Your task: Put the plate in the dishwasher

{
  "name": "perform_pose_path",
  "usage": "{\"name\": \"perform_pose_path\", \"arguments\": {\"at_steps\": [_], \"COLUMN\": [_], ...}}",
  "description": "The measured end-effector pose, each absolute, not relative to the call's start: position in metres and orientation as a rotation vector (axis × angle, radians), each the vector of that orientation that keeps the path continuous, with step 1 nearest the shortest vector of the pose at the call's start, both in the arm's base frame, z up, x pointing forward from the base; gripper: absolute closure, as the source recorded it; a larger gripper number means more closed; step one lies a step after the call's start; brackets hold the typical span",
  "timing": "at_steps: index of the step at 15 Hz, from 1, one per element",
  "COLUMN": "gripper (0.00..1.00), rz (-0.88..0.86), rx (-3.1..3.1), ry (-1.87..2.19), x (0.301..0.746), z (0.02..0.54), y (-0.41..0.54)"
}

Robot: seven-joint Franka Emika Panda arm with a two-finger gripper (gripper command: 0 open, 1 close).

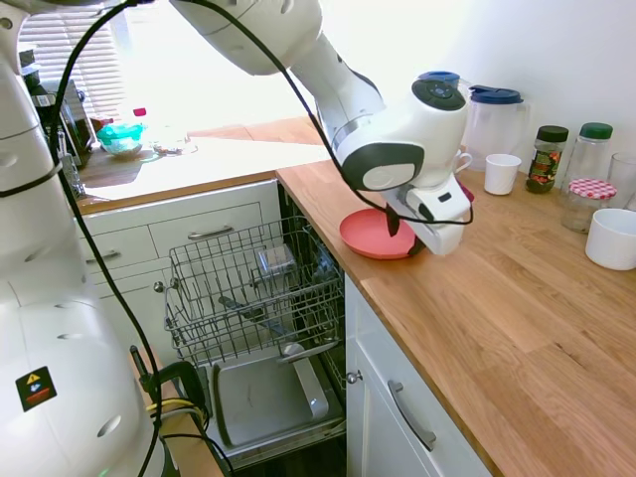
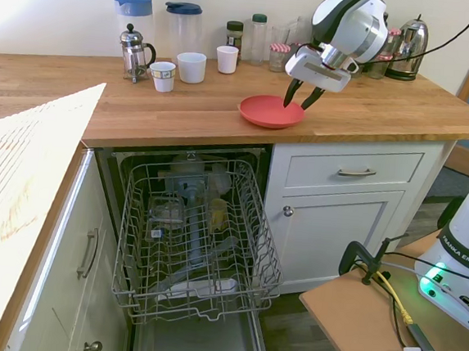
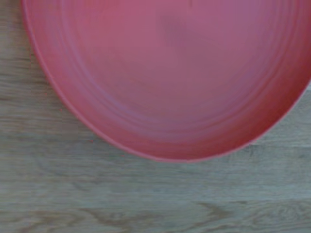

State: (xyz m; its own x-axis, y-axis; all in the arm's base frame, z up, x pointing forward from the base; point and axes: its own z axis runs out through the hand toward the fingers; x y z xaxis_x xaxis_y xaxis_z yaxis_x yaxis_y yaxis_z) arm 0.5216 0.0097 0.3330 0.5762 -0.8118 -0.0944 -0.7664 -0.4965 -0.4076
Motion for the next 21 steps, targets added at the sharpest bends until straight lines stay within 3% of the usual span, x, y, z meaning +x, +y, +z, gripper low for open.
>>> {"name": "perform_pose_path", "arguments": {"at_steps": [16, 18, 21], "gripper": [1.0, 1.0, 1.0], "rz": [-0.152, -0.189, -0.283], "rx": [-2.373, -2.411, -2.532], "ry": [1.289, 1.254, 1.208], "x": [0.527, 0.532, 0.549], "z": [0.325, 0.337, 0.406], "y": [0.015, 0.016, 0.033]}}
